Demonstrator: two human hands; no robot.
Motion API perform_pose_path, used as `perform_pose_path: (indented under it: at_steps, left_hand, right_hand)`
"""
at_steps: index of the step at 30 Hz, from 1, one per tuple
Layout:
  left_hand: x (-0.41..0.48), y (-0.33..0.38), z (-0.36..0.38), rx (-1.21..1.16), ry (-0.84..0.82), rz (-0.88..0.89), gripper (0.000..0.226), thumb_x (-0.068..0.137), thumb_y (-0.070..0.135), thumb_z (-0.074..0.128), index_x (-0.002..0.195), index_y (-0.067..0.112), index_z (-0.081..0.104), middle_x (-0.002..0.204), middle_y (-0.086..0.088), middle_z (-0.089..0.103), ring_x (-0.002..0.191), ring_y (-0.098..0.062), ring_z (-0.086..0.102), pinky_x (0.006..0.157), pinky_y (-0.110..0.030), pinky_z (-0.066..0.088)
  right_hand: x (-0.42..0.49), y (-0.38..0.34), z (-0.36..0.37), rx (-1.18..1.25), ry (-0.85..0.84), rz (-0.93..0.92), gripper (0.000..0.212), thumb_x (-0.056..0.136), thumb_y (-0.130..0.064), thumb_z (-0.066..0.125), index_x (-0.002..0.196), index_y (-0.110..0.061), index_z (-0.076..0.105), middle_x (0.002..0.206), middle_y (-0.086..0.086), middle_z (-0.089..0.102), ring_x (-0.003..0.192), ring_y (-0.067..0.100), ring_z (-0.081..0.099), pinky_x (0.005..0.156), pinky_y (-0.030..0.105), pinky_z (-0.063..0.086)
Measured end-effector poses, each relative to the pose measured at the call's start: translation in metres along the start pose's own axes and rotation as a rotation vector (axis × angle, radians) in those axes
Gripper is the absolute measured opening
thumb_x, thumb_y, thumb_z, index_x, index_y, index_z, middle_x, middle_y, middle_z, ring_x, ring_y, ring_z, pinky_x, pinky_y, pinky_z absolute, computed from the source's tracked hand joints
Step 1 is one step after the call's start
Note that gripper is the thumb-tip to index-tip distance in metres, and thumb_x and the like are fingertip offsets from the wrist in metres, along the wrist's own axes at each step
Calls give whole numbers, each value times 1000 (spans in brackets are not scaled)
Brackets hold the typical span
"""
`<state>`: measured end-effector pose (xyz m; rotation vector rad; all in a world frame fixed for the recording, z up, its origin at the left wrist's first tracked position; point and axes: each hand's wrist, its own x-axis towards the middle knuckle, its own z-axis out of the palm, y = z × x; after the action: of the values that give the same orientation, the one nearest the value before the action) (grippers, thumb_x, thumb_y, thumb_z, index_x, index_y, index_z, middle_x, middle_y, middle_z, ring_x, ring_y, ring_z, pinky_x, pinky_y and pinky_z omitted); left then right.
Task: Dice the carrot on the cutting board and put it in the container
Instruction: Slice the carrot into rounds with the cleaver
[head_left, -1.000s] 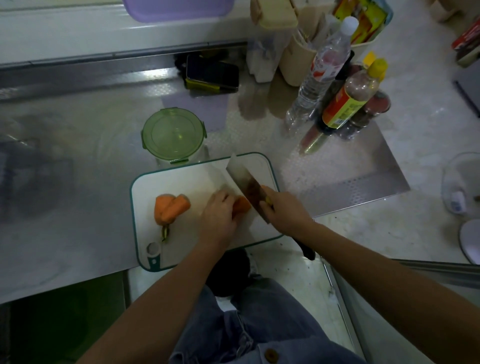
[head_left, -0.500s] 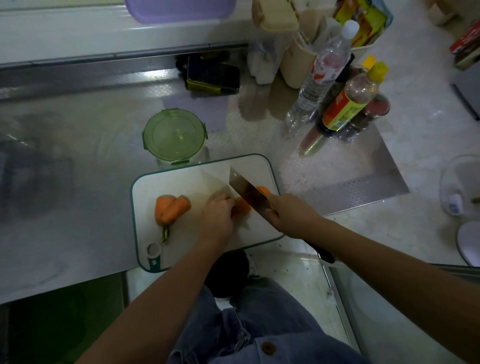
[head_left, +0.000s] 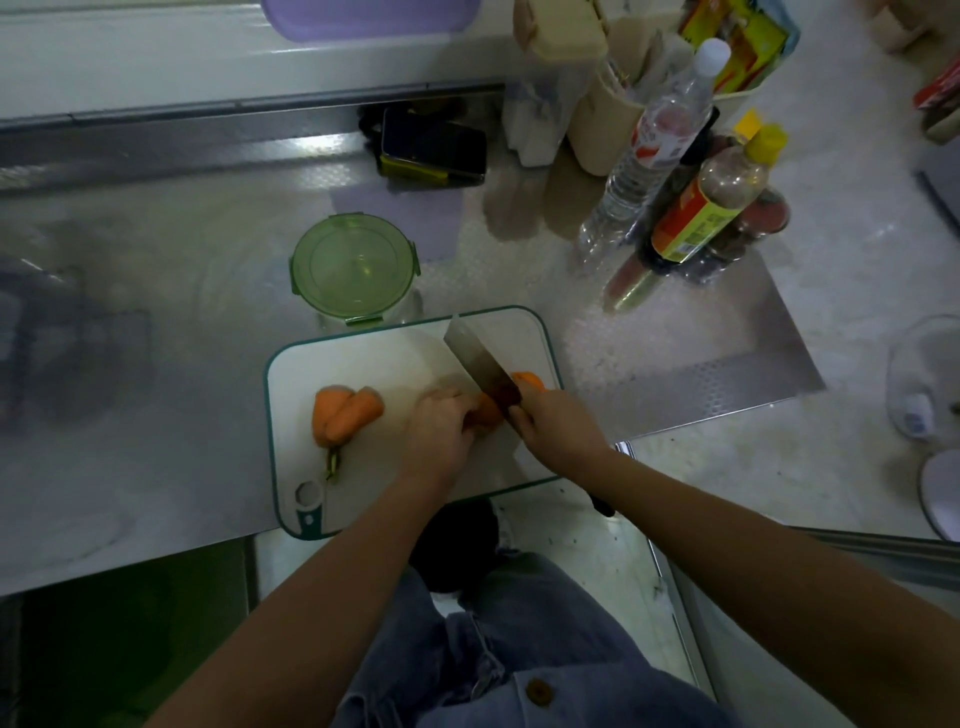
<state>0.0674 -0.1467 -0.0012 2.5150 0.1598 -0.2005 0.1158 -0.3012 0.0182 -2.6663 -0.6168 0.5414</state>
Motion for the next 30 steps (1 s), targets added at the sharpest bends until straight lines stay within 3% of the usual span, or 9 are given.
perform_pose_path:
  at_steps: [3,7,11,14,17,27,30]
  left_hand:
    - [-1,0,1,-3,22,-29,25,80,15,69,105,19,71,104,-3,64,98,-25,57,83,-32,43]
    - [-2,3,-2,-19,14,-37,20,84,17,68,104,18,71,103,-1,63,97,-22,56,76,-21,33]
    - [0,0,0,9,7,-41,18,83,21,67,101,19,71,97,-1,61,91,-22,56,75,-27,38]
    - [0,-2,1,5,5,-33,20,83,24,68,102,19,71,97,-2,62,91,-22,56,80,-32,45]
    - [2,-3,3,-8,15,-29,21,82,22,70,103,19,72,100,-2,65,93,-23,58,83,-36,48]
    - [2,-4,5,13,24,-30,15,84,17,65,97,20,72,100,-1,64,95,-21,57,83,-34,48]
    - [1,-2,3,8,30,-14,17,84,14,63,98,18,72,102,-3,65,95,-23,58,82,-31,45]
  right_hand:
    - [-3,1,-11,-19,32,-7,31,99,-25,42,125,-8,45,91,16,64,79,33,59,61,31,37]
    - [-8,2,-20,-63,-13,-46,38,98,-26,43,134,-13,41,89,16,63,78,33,59,61,30,36]
    - [-13,2,-21,-98,-83,-47,42,97,-26,43,136,-12,38,87,16,63,75,31,59,61,32,39]
    - [-13,4,-33,-48,-51,-51,34,97,-24,44,129,-13,44,85,14,64,74,32,61,65,38,49]
    - [-10,2,-41,-67,-65,-63,30,97,-24,45,125,-12,47,88,15,65,79,33,60,64,35,45]
    - [-16,-2,-31,-158,-141,-37,44,98,-27,43,139,-11,36,92,16,63,75,29,58,68,36,48]
    - [-18,-5,-25,-170,-139,-11,48,98,-24,42,143,-14,30,100,16,62,83,31,61,68,34,44]
